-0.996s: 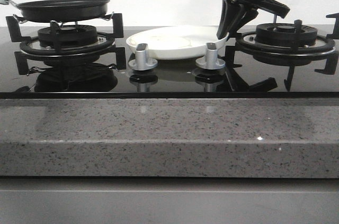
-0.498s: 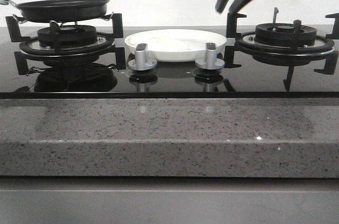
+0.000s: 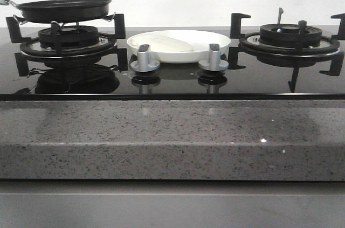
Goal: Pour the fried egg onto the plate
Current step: 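Open the right gripper and raise it away from the plate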
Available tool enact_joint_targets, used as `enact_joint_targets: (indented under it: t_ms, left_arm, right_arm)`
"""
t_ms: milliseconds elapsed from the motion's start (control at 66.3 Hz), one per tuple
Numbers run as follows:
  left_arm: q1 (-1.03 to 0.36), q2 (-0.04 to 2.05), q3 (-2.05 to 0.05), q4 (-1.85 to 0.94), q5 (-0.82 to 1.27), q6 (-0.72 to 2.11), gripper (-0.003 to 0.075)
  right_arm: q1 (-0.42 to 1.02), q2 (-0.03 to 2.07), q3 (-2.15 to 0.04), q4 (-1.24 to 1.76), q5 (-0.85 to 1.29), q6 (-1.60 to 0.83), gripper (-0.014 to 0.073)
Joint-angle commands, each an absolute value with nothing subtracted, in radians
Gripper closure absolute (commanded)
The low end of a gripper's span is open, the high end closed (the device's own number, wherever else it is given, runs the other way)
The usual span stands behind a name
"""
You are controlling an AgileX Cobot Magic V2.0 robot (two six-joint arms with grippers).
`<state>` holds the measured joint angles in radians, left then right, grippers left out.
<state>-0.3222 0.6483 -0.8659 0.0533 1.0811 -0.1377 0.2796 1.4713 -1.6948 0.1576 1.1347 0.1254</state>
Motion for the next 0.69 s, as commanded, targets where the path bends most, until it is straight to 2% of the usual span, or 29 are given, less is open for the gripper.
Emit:
enact_joint_targets:
  t_ms: [0, 332, 679]
  left_arm:
    - [-0.331, 0.649, -0.888, 0.055, 1.016, -0.146, 0.028]
    - [-0.331, 0.649, -0.888, 0.055, 1.016, -0.146, 0.028]
    - [-0.331, 0.649, -0.888, 0.055, 1.016, -0.146, 0.028]
  right_arm:
    - [0.279, 1.303, -1.589, 0.132, 1.03, 0.113, 0.035]
    - [0.279, 0.91, -1.184, 0.062, 0.996, 0.113, 0.035]
    - [0.279, 0.656, -0.942, 0.063, 1.01, 0.113, 0.035]
